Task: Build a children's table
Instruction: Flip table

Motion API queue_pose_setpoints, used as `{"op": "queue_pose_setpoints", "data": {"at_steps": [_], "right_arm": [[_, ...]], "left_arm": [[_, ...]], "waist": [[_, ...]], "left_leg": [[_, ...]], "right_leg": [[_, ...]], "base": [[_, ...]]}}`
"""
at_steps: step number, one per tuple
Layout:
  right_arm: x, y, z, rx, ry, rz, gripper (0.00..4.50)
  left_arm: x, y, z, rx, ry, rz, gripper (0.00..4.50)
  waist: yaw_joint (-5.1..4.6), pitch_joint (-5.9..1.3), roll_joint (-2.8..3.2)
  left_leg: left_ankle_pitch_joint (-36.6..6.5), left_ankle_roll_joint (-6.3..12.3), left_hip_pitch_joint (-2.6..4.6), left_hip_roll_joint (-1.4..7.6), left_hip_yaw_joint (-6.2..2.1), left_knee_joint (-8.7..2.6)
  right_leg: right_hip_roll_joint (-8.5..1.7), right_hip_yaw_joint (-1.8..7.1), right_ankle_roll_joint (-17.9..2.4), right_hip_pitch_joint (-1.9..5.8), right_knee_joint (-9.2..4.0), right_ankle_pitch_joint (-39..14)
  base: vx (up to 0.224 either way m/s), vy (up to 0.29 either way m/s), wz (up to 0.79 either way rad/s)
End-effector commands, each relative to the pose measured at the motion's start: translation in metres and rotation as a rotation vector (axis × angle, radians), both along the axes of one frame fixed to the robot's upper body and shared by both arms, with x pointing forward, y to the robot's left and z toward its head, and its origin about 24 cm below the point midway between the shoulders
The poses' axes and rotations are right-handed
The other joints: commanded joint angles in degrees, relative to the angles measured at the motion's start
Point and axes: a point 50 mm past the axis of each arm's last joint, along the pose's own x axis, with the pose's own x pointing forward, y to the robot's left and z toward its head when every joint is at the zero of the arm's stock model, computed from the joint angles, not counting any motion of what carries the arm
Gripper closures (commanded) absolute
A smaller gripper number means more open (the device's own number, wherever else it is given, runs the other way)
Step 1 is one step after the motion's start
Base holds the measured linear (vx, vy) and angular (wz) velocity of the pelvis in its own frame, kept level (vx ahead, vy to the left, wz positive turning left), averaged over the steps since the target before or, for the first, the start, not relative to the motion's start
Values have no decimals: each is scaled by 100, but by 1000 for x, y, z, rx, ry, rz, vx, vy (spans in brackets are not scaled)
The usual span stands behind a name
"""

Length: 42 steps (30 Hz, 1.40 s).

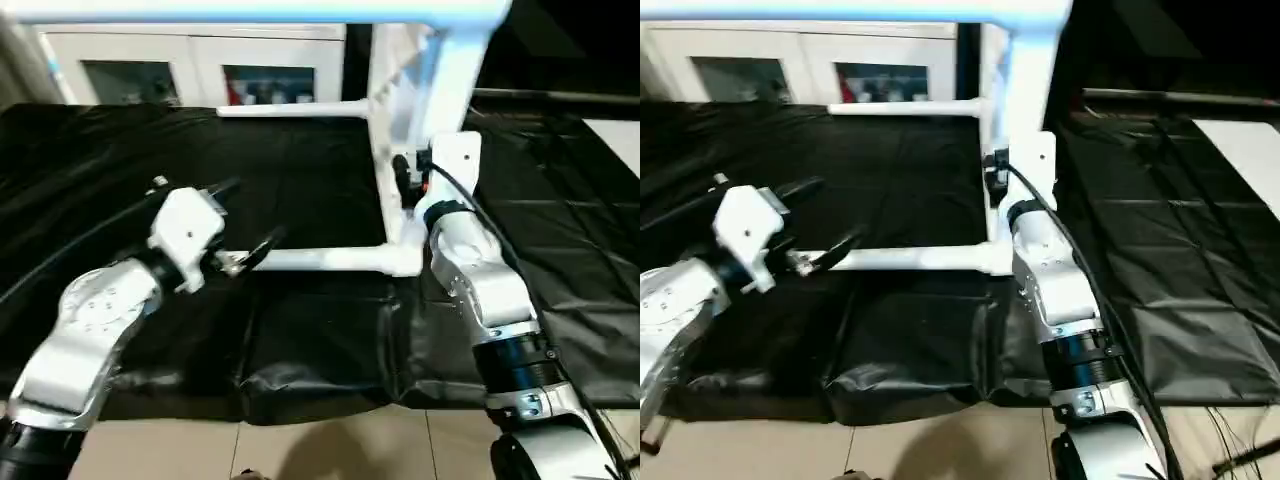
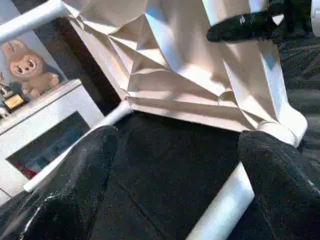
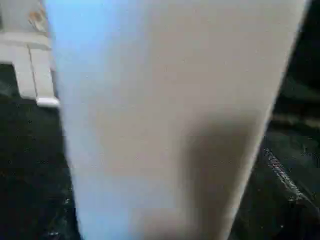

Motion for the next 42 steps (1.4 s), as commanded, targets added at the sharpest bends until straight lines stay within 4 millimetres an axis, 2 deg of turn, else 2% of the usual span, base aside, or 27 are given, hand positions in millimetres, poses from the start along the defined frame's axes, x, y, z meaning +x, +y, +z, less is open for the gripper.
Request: {"op": "queue_pose_setpoints", "data": {"at_steps": [1,2,3,4,7,8,9,10,11,12,13,14,15,16,20,22,26,27,31,34,37,38,42], "right_arm": [[-11,-8,17,35,-173,30,98],[-13,-9,18,36,-188,31,98],[-23,-13,24,39,-296,38,88],[-27,-14,25,37,-330,40,77],[-34,-14,27,28,-378,58,62],[-40,-14,28,13,-424,82,55],[-55,-11,31,-34,-528,136,55],[-62,-10,33,-44,-574,149,55],[-66,-10,34,-49,-599,147,55],[-68,-11,35,-44,-622,142,55],[-70,-12,36,-41,-633,140,55],[-71,-11,36,-45,-647,139,55],[-71,-8,36,-53,-653,149,55],[-71,-7,36,-56,-653,153,55],[-70,1,29,-93,-627,193,55],[-70,5,24,-104,-609,199,55],[-66,5,11,-149,-541,147,55],[-64,2,9,-135,-522,113,55],[-59,-6,3,-161,-461,51,55],[-54,-12,-11,-153,-349,11,55],[-49,-5,-29,-105,-215,94,55],[-48,-4,-30,-106,-208,104,55],[-39,0,-39,-81,-152,89,55]], "left_arm": [[4,-7,9,23,-104,-13,21],[4,-8,10,24,-114,-17,21],[5,-14,18,47,-178,-49,21],[5,-16,20,60,-193,-62,21],[6,-18,21,91,-218,-71,21],[7,-19,22,122,-245,-78,21],[9,-22,28,186,-324,-81,21],[11,-23,33,210,-379,-75,21],[11,-24,38,225,-422,-68,21],[12,-26,47,245,-502,-62,21],[13,-27,52,256,-546,-61,21],[14,-27,63,254,-614,-45,21],[14,-28,77,253,-685,-30,21],[15,-29,81,254,-706,-26,21],[15,-31,99,266,-799,-30,21],[15,-33,108,259,-833,-30,21],[18,-31,117,271,-862,-1,21],[18,-26,127,250,-881,31,21],[21,-13,141,157,-869,138,21],[21,-6,138,184,-846,134,21],[22,-1,125,215,-790,137,21],[22,0,123,220,-783,139,21],[22,3,115,261,-769,150,21]], "waist": [[3,-360,96],[32,-353,90],[44,-364,79],[67,-365,91],[46,-360,74],[33,-348,100],[44,-339,161],[53,-350,167],[37,-348,139],[41,-355,167],[33,-345,165],[27,-345,178],[25,-331,194],[17,-327,190],[21,-331,184],[46,-349,227],[36,-354,236],[39,-356,246],[32,-360,270],[34,-360,253],[23,-358,268],[22,-367,302],[28,-357,282]], "left_leg": [[-950,-480,176,194,-92,-398],[-1037,-454,190,222,-87,-388],[-990,-424,187,216,-95,-395],[-966,-408,190,222,-97,-388],[-1015,-395,184,210,-108,-403],[-1148,-379,184,214,-104,-406],[-1298,-385,188,218,-115,-413],[-1330,-363,180,221,-128,-397],[-1324,-341,172,215,-120,-398],[-1288,-307,173,209,-135,-402],[-1312,-276,171,215,-136,-409],[-1352,-264,169,215,-142,-410],[-1438,-255,170,221,-142,-416],[-1479,-253,175,221,-142,-416],[-1367,-126,149,212,-131,-399],[-1234,-100,147,213,-133,-382],[-1161,-119,149,211,-137,-378],[-1165,-129,148,206,-139,-374],[-1200,-181,169,204,-140,-370],[-1177,-155,161,193,-135,-364],[-1345,-124,160,207,-139,-376],[-1374,-123,163,209,-145,-374],[-1343,-124,150,213,-137,-379]], "right_leg": [[-269,195,-640,173,-315,385],[-281,207,-583,160,-353,345],[-275,201,-603,178,-341,429],[-274,196,-588,168,-331,497],[-262,183,-647,186,-319,439],[-265,189,-652,171,-347,314],[-274,193,-589,168,-381,150],[-284,199,-535,184,-378,164],[-280,199,-534,196,-381,202],[-282,190,-586,200,-361,199],[-277,188,-613,188,-381,137],[-288,186,-684,202,-367,36],[-289,186,-733,184,-384,-107],[-290,187,-794,184,-380,-182],[-303,195,-862,189,-387,-241],[-304,188,-907,181,-362,-143],[-289,179,-970,178,-338,68],[-288,178,-968,180,-334,105],[-279,175,-1005,180,-315,157],[-286,177,-1004,186,-329,155],[-295,177,-1028,180,-338,13],[-302,174,-1042,179,-326,16],[-310,181,-1098,165,-341,-66]], "base": [[0,0,0],[0,0,0],[0,0,0],[0,0,0],[0,0,0],[0,0,0],[0,0,0],[0,0,0],[0,0,0],[0,0,0],[0,0,0],[0,0,0],[0,0,0],[0,0,0],[0,0,0],[0,0,0],[0,0,0],[0,0,0],[0,0,0],[0,0,0],[0,0,0],[0,0,0],[0,0,0]]}}
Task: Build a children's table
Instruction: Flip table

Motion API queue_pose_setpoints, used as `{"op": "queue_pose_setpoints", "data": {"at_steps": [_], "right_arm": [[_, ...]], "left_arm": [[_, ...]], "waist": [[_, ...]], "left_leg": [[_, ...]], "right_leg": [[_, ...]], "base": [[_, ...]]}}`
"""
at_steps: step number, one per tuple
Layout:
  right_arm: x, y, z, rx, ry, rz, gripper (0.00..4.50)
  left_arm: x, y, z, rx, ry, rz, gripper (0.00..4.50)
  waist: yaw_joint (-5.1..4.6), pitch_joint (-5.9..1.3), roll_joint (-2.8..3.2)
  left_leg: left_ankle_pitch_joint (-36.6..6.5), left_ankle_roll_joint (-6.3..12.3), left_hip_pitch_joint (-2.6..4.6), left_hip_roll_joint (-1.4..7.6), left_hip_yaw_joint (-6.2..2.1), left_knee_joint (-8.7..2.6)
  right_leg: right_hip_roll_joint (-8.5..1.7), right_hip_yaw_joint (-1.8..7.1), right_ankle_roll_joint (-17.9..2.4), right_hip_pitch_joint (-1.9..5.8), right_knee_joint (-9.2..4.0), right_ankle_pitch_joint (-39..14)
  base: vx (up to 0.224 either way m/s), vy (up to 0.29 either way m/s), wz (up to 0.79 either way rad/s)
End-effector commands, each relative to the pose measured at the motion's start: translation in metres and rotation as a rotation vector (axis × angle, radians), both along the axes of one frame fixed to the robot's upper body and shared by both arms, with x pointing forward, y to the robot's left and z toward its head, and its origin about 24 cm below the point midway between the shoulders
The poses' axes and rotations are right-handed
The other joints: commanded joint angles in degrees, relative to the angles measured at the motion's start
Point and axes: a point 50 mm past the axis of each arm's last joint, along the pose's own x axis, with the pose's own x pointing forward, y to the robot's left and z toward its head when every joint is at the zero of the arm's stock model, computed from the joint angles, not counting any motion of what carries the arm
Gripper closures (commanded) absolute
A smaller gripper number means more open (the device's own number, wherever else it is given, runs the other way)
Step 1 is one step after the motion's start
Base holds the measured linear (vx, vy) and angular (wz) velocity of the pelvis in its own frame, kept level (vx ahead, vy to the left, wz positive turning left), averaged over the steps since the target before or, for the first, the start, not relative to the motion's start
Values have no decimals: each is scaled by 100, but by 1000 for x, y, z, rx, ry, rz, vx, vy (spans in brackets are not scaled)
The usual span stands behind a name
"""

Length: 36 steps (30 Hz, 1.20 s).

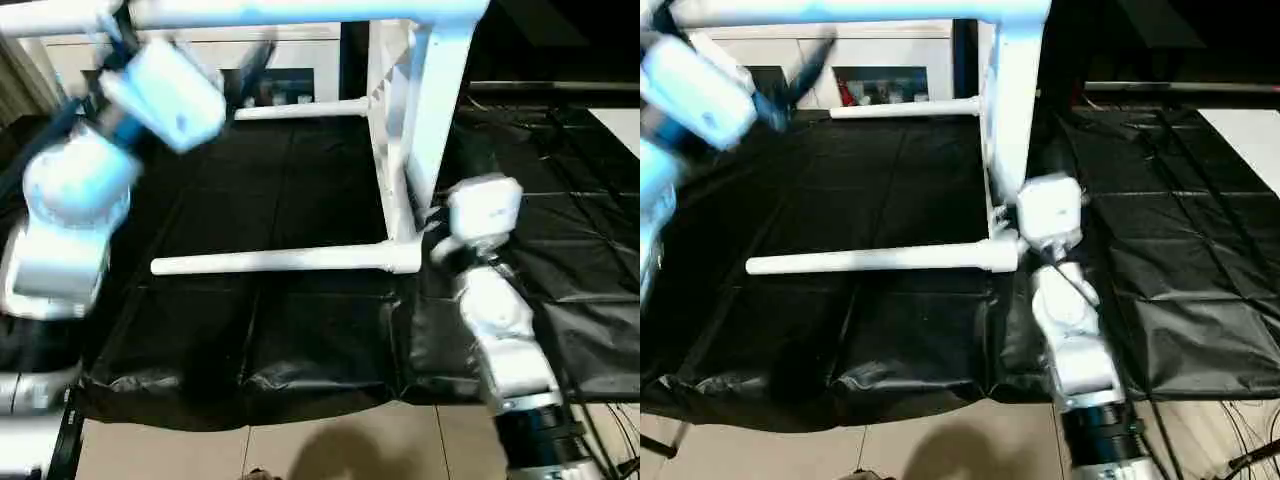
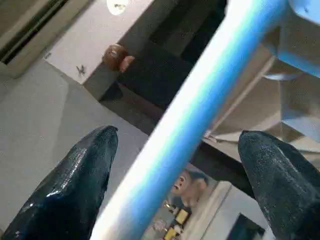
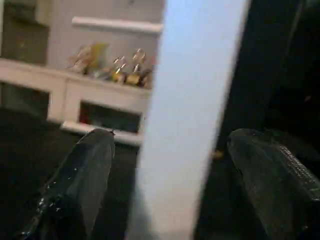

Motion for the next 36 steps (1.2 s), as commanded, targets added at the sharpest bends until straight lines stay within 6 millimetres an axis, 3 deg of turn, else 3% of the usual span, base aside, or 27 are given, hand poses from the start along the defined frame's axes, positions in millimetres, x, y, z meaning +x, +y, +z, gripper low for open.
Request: {"op": "queue_pose_setpoints", "data": {"at_steps": [1,6,7,8,9,12,13,15,17,22,30,36], "right_arm": [[7,2,0,28,30,-8,55],[20,5,-6,35,103,-14,55],[24,4,-6,34,109,-31,55],[27,4,-5,37,108,-45,55],[30,5,-4,34,112,-50,55],[35,8,-3,20,126,-46,55],[35,8,-3,20,127,-46,55],[37,8,-5,17,141,-49,55],[38,7,-6,23,157,-53,55],[41,9,-10,87,202,-48,55],[43,12,-11,124,217,-32,126],[47,9,-12,129,235,-48,164]], "left_arm": [[-1,4,0,29,-5,20,21],[-4,7,-17,64,79,13,21],[-5,6,-26,70,136,-5,21],[-8,5,-34,59,202,-32,21],[-10,4,-50,-26,374,-91,21],[-25,-5,-86,-148,699,-238,21],[-26,-5,-87,-149,709,-243,21],[-37,-10,-104,-124,841,-294,21],[-42,-10,-112,-106,904,-294,21],[-46,-6,-119,-76,969,-267,21],[-48,-8,-114,-91,992,-264,21],[-50,-9,-114,-81,1000,-259,21]], "waist": [[1,-387,51],[0,-374,19],[13,-379,37],[9,-381,-8],[26,-385,-28],[33,-384,-60],[49,-384,-33],[57,-399,-35],[51,-374,-67],[8,-350,-62],[9,-369,-53],[3,-365,-61]], "left_leg": [[-1350,-134,155,212,-129,-399],[-1440,-185,157,223,-121,-413],[-1394,-186,162,228,-121,-409],[-1345,-183,154,228,-114,-409],[-1286,-167,157,224,-103,-405],[-1104,-117,135,201,-69,-381],[-1062,-65,132,199,-68,-374],[-989,-32,142,200,-69,-358],[-1046,-19,128,201,-70,-378],[-1343,-141,148,209,-76,-411],[-1071,-143,135,195,-71,-386],[-1146,-160,140,194,-70,-390]], "right_leg": [[-309,187,-1095,166,-364,-123],[-314,195,-1088,149,-375,-319],[-327,199,-1097,139,-362,-296],[-327,198,-1112,142,-354,-270],[-326,198,-1135,134,-345,-272],[-307,200,-1220,117,-309,-149],[-295,202,-1175,107,-315,-152],[-286,202,-1124,107,-313,-66],[-272,197,-1073,115,-326,-159],[-279,216,-912,102,-371,-630],[-263,206,-942,123,-336,-195],[-271,208,-934,124,-353,-393]], "base": [[0,0,0],[0,0,0],[0,0,0],[0,0,0],[0,0,0],[0,0,0],[0,0,0],[0,0,0],[0,0,0],[0,0,0],[0,0,0],[0,0,0]]}}
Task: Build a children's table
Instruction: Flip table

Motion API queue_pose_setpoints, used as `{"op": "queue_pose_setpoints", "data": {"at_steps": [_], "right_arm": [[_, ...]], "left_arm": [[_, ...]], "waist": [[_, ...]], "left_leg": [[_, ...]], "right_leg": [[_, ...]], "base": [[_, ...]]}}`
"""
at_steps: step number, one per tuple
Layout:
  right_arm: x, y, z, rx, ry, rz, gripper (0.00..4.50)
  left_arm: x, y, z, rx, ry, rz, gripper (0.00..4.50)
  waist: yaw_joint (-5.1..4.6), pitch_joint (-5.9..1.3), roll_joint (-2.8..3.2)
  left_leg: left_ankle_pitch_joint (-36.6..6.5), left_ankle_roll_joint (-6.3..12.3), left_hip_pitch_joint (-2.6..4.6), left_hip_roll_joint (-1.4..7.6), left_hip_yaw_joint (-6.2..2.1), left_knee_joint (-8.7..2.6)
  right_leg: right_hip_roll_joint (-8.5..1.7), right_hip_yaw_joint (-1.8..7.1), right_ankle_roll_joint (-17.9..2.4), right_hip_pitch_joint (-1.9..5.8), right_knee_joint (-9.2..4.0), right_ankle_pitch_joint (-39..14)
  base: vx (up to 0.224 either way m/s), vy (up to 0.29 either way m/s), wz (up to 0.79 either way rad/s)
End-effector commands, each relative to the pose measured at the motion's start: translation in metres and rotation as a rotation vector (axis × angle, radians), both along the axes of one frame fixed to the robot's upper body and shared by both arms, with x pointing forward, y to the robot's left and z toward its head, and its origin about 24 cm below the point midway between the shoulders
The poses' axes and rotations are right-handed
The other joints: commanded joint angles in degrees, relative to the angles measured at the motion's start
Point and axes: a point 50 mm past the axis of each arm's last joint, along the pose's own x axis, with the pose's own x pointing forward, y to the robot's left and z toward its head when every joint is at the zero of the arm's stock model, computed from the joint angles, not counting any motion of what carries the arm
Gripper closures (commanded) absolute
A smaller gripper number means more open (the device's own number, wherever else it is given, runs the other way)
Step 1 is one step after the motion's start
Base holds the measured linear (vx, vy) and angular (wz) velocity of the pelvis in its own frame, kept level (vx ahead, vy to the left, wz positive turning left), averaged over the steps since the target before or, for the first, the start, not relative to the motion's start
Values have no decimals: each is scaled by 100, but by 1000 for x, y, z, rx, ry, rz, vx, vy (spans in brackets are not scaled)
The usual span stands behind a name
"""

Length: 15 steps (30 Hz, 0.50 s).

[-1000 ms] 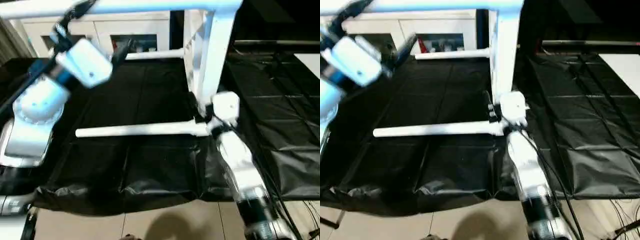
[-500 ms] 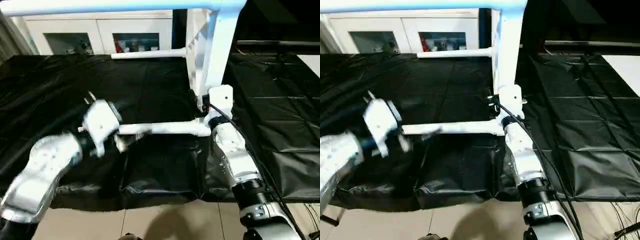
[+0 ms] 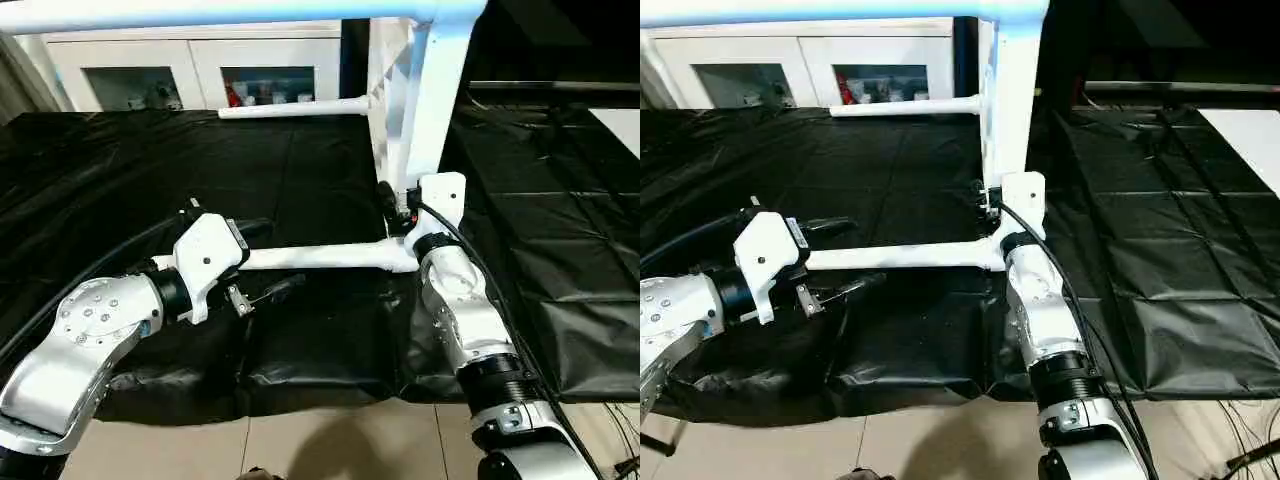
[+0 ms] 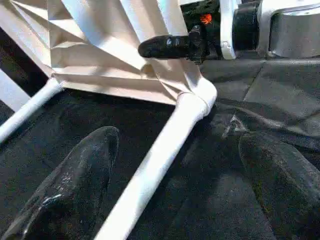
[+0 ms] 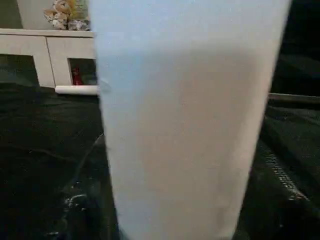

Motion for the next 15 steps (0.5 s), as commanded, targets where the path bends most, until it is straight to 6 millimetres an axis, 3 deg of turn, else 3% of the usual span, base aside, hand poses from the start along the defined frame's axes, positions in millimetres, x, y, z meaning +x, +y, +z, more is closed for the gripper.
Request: {"op": "queue_pose_setpoints", "data": {"at_steps": [1,10,15], "right_arm": [[4,2,4,7,4,-1,177],[7,0,1,-11,32,-36,235],[8,-2,1,-30,24,-52,256]], "left_arm": [[-2,0,5,8,-14,2,21],[-4,-3,5,10,-5,0,21],[-4,-3,4,23,-2,3,21]], "waist": [[7,-361,-13],[3,-366,-26],[3,-358,-27]], "left_leg": [[-1142,-161,162,187,-75,-398],[-970,-130,144,174,-71,-382],[-1081,-155,157,180,-68,-387]], "right_leg": [[-273,200,-928,175,-411,-363],[-268,195,-912,189,-398,-250],[-266,197,-887,179,-416,-398]], "base": [[0,0,0],[0,0,0],[0,0,0]]}}
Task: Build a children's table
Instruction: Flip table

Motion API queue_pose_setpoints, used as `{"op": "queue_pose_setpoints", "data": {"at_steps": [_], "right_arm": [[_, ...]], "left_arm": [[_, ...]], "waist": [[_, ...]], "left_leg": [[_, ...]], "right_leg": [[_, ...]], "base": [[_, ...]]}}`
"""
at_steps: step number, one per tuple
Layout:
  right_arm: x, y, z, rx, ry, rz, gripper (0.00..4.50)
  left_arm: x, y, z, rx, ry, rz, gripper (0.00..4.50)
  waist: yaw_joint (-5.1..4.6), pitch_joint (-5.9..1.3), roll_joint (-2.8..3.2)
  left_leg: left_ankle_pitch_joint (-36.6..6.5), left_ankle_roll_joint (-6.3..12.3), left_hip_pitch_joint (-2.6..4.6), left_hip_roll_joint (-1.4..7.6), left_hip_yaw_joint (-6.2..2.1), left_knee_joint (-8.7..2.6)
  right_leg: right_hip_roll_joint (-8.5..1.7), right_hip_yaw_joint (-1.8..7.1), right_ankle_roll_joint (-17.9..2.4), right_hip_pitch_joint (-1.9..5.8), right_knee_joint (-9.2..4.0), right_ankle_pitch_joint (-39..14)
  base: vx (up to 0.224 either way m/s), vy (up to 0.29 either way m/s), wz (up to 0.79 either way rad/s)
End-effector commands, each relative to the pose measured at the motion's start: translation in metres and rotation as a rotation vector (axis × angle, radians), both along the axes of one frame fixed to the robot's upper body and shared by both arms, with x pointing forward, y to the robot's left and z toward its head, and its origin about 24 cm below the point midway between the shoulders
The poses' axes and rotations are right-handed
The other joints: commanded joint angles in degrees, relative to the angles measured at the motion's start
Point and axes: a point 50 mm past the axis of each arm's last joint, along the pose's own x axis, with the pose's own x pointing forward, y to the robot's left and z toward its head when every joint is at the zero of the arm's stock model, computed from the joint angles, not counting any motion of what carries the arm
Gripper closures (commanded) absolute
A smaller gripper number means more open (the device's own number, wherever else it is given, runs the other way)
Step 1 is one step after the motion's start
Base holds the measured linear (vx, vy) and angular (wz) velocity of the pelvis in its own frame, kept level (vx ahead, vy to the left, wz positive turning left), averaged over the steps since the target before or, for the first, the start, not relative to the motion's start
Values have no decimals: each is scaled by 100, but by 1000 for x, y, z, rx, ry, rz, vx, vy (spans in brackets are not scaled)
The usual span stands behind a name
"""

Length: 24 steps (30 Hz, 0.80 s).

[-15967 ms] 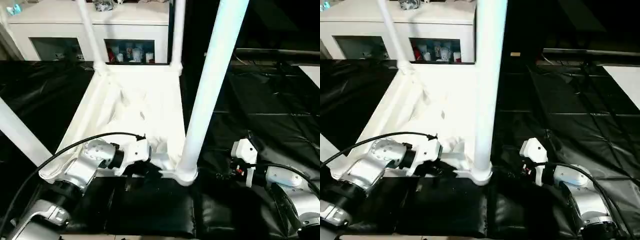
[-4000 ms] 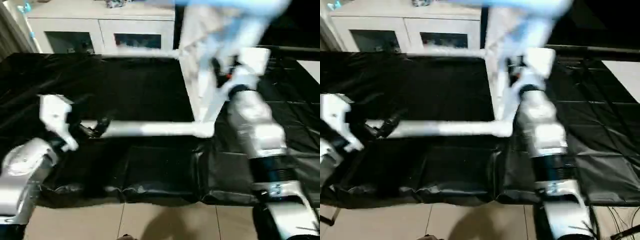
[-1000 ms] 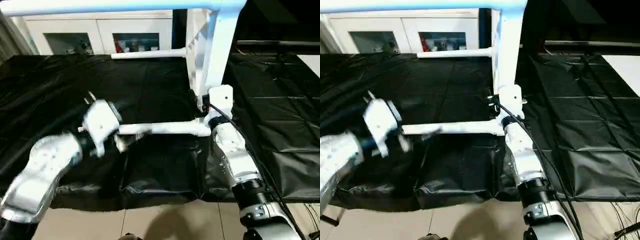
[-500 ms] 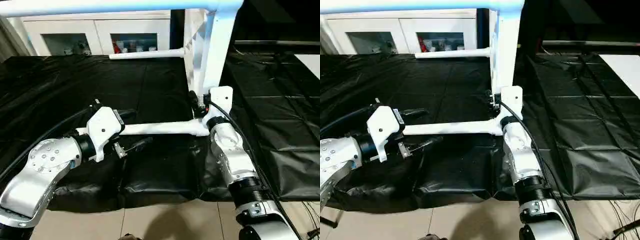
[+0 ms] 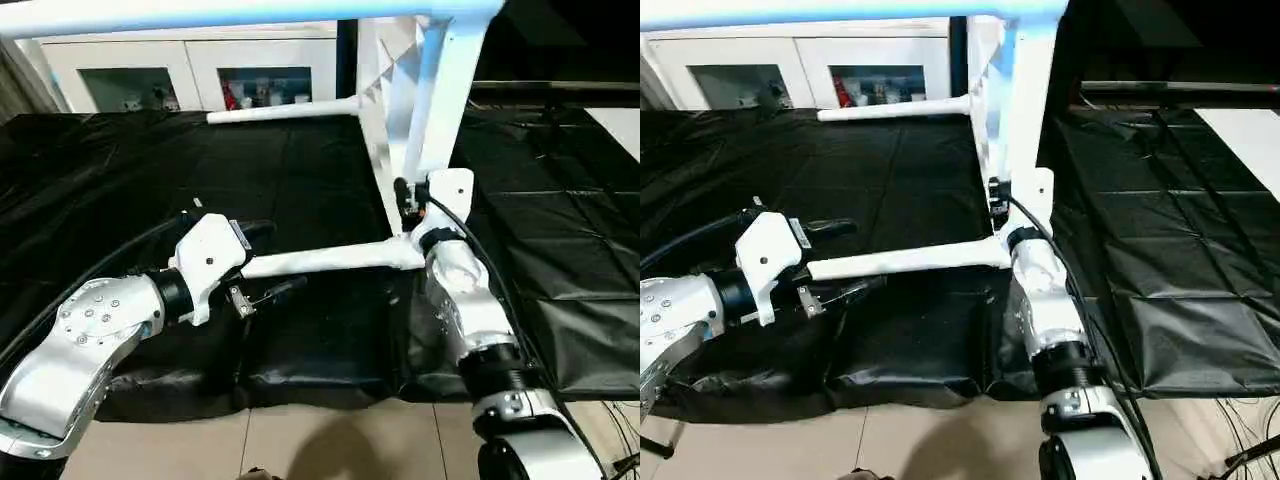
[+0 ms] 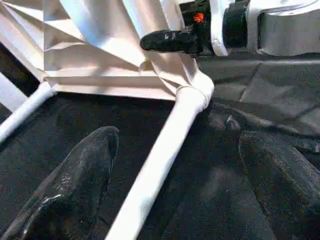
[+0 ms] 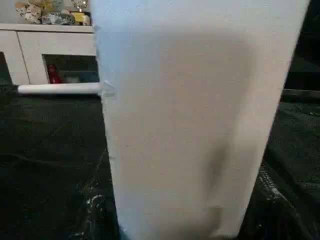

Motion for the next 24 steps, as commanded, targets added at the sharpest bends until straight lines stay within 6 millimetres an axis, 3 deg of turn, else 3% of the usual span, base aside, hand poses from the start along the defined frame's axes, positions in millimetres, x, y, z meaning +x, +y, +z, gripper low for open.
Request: {"op": "queue_pose_setpoints", "data": {"at_steps": [1,12,16,18,19,24], "right_arm": [[2,5,0,-26,9,17,256],[-1,-12,29,-169,-176,-82,284],[-3,-20,43,-238,-262,-124,284],[-4,-28,53,-289,-317,-156,284],[-4,-30,55,-298,-326,-162,284],[-3,-38,68,-341,-374,-183,284]], "left_arm": [[-2,0,2,15,-5,2,21],[2,0,11,3,-48,19,21],[4,-1,16,-6,-76,22,21],[5,-3,20,-14,-96,18,21],[5,-4,22,-17,-101,16,21],[5,-6,34,-20,-147,3,21]], "waist": [[10,-355,-25],[27,-371,-24],[68,-416,-3],[94,-448,-17],[113,-431,-31],[147,-406,-33]], "left_leg": [[-1085,-158,154,180,-69,-389],[-901,-140,146,167,-60,-360],[-568,-91,143,160,-60,-315],[-395,-59,147,156,-54,-283],[-376,-6,122,141,-41,-274],[-562,33,106,149,-47,-291]], "right_leg": [[-266,197,-877,179,-415,-422],[-256,194,-851,188,-397,-193],[-231,182,-825,188,-346,308],[-208,174,-821,181,-316,612],[-207,178,-825,178,-315,675],[-236,178,-760,182,-346,257]], "base": [[0,0,0],[0,0,0],[0,0,0],[0,0,0],[0,0,0],[0,0,0]]}}
